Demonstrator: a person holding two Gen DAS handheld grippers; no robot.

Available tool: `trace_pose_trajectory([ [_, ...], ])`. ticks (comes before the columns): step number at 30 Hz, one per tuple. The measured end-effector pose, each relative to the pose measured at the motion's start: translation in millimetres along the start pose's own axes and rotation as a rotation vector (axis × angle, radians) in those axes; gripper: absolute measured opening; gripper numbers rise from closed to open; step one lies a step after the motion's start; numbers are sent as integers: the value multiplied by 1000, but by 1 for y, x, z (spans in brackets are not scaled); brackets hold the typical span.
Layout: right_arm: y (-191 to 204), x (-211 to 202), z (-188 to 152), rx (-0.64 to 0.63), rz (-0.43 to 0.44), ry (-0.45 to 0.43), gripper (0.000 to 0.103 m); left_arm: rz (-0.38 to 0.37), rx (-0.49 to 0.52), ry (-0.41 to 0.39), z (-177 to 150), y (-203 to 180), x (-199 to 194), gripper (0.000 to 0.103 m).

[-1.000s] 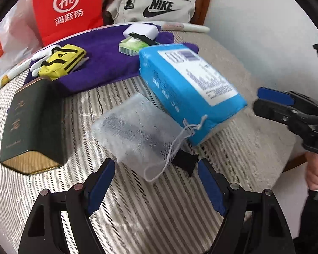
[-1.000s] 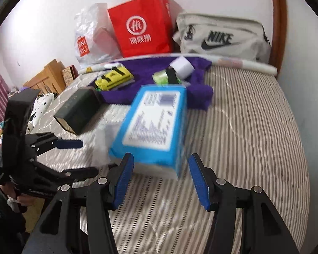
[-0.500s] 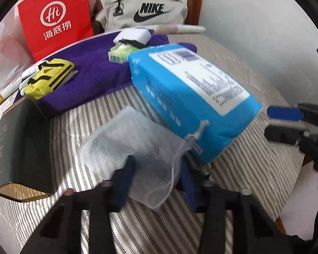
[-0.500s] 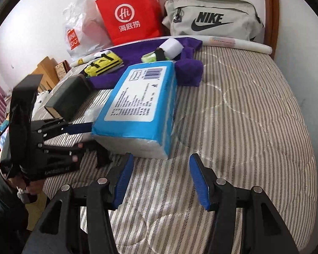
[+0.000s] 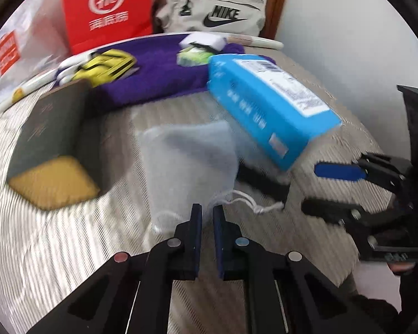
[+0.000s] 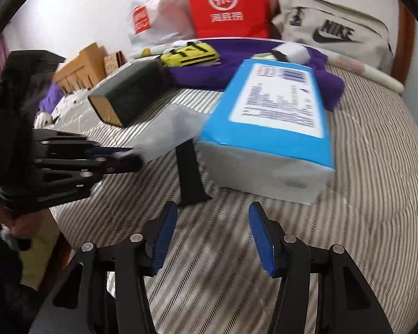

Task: Organize soft objects
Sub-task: 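Grasp the second black strap with the right tool while the left tool lifts the plastic bag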

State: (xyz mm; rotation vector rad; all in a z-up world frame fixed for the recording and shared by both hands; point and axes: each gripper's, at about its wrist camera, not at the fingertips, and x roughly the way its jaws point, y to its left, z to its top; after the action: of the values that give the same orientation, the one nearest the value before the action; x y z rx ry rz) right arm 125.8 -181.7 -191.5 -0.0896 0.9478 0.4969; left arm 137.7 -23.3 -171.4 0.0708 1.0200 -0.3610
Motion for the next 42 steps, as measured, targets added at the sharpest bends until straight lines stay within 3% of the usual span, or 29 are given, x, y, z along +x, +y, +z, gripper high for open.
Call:
trace_pose_trajectory([
  [7,20,14,2,-62,-11,-20,51,65,-62,-12,-28,34,-22,9],
  [15,32,24,4,-112,-89,-54,44,17,-118,5,-41,50,-25,9],
  [19,32,24,5,-93,-97,-52,28,-47,-153,3,-40,50,-24,9],
  [22,32,24,5,-97,-96,-46,28,-92,-184,14,-33,50,-18,23],
  [25,32,23,4,-108,-88,-43,28,-103,-213,4,-27,50,-16,26],
  [27,30,21,3,-109,-75,-32,26,-119,-239,6,-24,54,-14,33],
  [29,30,17,-1,-125,-67,-12,25,-140,-292,10,-21,59,-12,50],
  [32,29,11,-8,-137,-53,18,25,-169,-306,3,-18,60,-12,53],
  [34,31,7,-13,-157,-49,35,24,-170,-295,1,-14,58,-8,62],
  [42,22,2,-16,-107,4,38,25,-109,-121,-12,5,30,10,74],
])
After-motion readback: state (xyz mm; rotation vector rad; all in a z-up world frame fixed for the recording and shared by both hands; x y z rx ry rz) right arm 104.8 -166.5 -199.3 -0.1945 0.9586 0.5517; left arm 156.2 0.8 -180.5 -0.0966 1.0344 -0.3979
